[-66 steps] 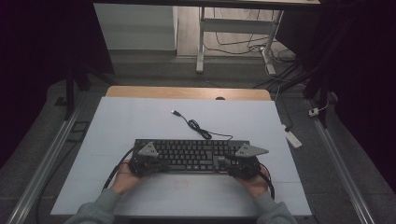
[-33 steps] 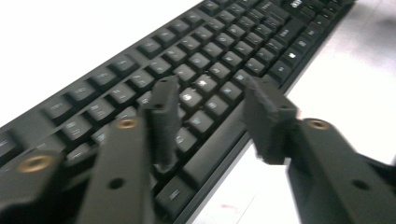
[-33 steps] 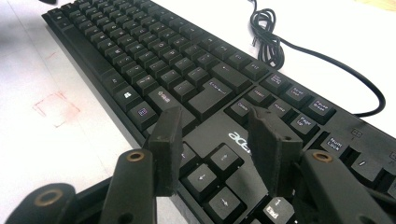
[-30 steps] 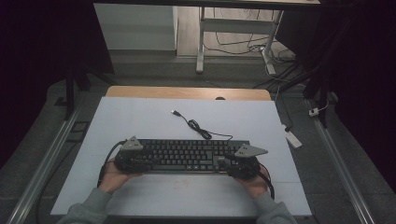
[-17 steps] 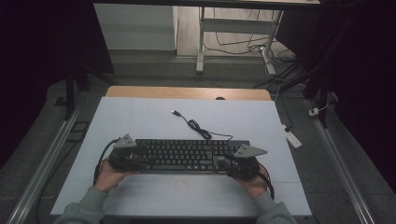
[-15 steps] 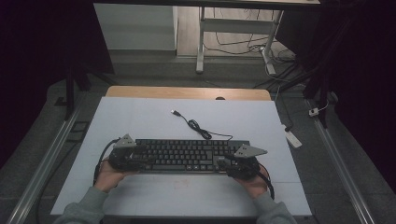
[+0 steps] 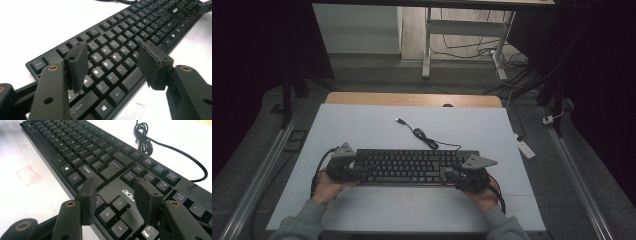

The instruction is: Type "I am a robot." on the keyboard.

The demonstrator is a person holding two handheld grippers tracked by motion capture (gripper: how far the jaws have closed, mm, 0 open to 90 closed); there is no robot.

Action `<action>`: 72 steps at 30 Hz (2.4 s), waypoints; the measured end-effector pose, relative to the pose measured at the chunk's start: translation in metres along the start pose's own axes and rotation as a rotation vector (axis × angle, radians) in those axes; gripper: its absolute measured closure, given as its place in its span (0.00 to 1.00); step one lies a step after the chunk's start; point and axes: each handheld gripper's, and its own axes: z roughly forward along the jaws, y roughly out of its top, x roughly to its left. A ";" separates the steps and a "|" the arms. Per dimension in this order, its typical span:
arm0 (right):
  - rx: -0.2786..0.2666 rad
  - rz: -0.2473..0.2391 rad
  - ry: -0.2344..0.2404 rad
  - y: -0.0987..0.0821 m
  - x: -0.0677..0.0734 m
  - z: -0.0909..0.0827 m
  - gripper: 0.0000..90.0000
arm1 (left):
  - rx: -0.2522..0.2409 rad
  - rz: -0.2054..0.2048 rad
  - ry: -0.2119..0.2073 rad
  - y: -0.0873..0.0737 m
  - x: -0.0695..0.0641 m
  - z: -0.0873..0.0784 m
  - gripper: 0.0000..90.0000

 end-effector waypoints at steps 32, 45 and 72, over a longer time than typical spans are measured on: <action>0.012 -0.007 -0.010 -0.001 0.000 0.002 0.59 | 0.109 0.014 0.080 -0.010 0.015 0.016 0.99; 0.010 -0.011 -0.017 0.000 0.001 0.001 0.59 | 0.148 0.027 0.093 -0.011 0.014 0.026 0.99; 0.008 -0.009 -0.014 0.000 0.000 0.001 0.59 | -0.022 -0.031 0.034 -0.001 0.010 -0.002 0.51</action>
